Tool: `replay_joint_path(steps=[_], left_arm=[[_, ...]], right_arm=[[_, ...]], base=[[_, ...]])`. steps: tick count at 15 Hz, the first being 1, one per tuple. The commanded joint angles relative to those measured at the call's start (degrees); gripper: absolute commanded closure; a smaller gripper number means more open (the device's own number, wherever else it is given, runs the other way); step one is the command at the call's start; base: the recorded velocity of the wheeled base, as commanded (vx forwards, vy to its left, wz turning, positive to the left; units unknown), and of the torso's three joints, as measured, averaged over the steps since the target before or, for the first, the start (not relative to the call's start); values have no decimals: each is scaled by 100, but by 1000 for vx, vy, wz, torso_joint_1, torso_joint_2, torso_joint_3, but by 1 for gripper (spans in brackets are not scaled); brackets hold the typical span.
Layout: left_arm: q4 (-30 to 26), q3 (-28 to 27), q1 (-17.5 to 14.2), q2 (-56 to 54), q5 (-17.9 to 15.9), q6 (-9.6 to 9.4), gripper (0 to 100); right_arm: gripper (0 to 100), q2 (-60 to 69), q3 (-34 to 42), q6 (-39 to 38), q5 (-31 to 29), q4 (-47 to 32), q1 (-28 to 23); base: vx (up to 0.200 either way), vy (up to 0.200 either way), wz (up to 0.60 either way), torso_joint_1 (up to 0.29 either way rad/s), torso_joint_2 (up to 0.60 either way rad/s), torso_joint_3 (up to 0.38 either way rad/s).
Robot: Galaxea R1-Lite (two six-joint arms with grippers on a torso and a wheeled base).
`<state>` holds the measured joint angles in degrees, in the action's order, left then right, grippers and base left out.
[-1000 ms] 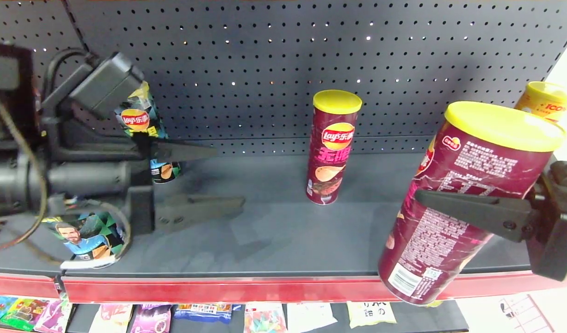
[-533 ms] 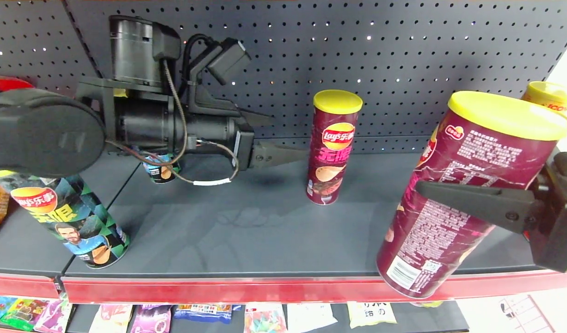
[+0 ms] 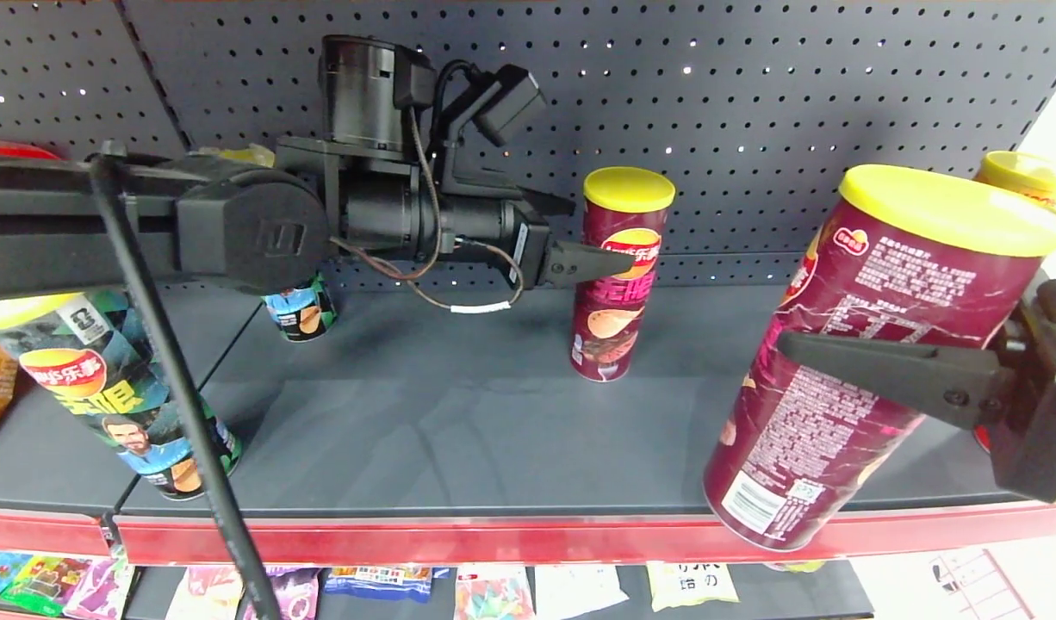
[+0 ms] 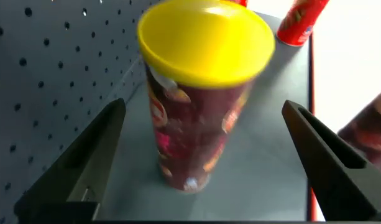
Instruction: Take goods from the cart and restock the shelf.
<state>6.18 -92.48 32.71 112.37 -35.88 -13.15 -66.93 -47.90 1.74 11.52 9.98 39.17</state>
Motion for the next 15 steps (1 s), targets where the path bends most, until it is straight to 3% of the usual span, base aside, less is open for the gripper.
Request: replay_joint_path(steps=[1, 9, 10, 15], left_arm=[[-3, -236, 60, 250, 2, 6, 0], [-20, -877, 201, 733, 98, 23, 0], [-20, -939, 227, 769, 116, 23, 100], [-20, -965, 306, 813, 116, 23, 100]], right_arm=[[100, 13, 0, 1, -1, 4, 3], [100, 13, 0, 1, -9, 4, 3], [100, 22, 8, 1, -9, 4, 3], [100, 13, 8, -7, -9, 4, 3]], base=[[0, 0, 0, 0, 0, 0], [0, 0, 0, 0, 0, 0], [0, 0, 0, 0, 0, 0], [0, 0, 0, 0, 0, 0]])
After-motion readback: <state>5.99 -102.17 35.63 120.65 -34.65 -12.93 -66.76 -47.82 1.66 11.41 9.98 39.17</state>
